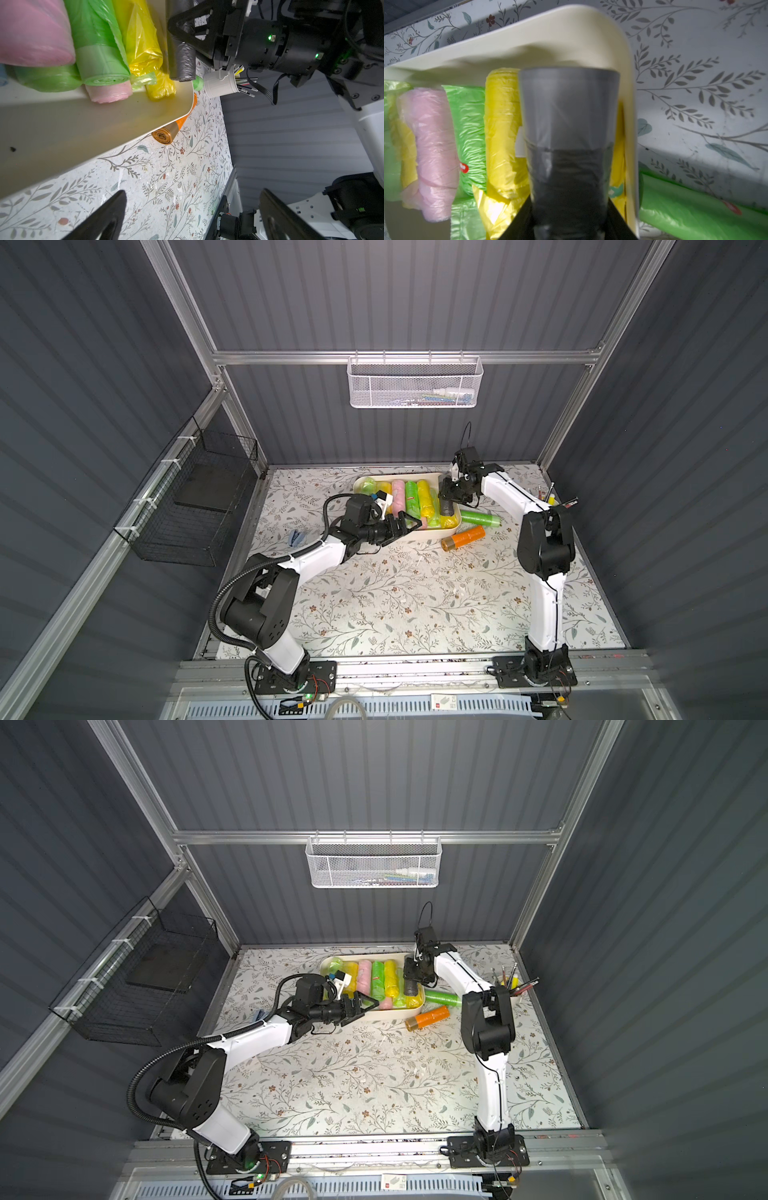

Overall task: Put the roll of trash bags into the storage box
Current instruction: Pick up the roll of trash bags from the center of the board, then place the roll of trash bags in the storage box.

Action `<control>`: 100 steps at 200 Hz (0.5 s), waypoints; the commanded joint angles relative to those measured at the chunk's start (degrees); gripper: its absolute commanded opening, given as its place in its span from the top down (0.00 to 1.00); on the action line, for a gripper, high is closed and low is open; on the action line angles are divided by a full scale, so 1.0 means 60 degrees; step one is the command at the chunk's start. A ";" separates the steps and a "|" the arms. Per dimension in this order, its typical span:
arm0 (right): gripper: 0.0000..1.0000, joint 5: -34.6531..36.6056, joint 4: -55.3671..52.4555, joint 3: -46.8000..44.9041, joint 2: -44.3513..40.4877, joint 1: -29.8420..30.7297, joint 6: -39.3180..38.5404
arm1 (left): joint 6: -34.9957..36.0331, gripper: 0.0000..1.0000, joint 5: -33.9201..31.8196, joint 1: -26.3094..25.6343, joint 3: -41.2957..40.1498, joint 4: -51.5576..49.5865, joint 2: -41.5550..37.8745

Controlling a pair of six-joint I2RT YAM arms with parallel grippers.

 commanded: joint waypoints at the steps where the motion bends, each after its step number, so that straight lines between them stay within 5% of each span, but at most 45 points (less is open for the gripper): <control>1: 0.41 -0.0139 -0.0432 0.0633 0.0237 0.0096 -0.0289 | 0.0376 0.00 -0.0169 -0.0050 0.0153 -0.0453 -0.0211; 40: 0.10 0.0680 -0.0282 0.0032 -0.0884 0.0057 -0.0327 | 0.0570 0.00 -0.0290 -0.0051 0.0276 -0.0622 -0.0136; 100: 0.01 0.1655 -0.0352 -0.2161 -0.3891 -0.0294 -0.0318 | 0.3224 0.00 -0.1890 -0.0976 0.2240 -0.3850 0.0406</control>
